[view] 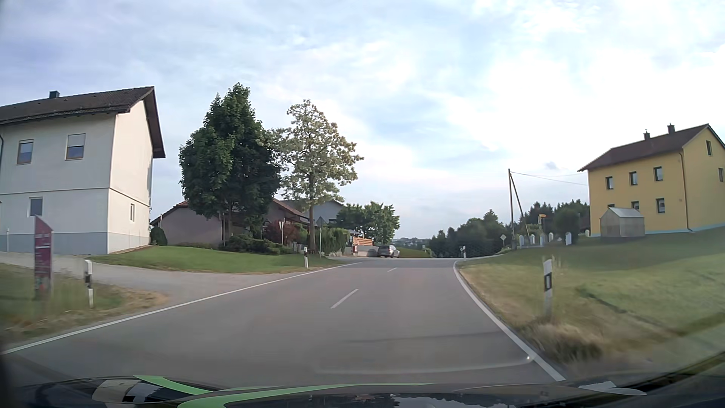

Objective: Follow the waypoints while adhering to traffic rules and regulations

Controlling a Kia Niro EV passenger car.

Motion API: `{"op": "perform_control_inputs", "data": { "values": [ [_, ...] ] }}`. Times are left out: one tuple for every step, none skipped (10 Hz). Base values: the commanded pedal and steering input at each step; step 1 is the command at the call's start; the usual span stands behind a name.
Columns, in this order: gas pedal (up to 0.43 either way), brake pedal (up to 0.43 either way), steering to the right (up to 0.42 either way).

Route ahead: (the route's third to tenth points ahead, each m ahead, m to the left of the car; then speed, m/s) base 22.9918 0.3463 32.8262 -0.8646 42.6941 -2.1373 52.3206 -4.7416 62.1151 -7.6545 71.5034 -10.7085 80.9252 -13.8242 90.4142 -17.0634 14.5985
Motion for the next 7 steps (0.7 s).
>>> {"op": "perform_control_inputs", "data": {
  "values": [
    [0.13,0.0,0.038],
    [0.138,0.0,0.036],
    [0.138,0.0,0.036],
    [0.138,0.0,0.035],
    [0.138,0.0,0.031],
    [0.138,0.0,0.027],
    [0.138,0.0,0.025]
  ]
}}
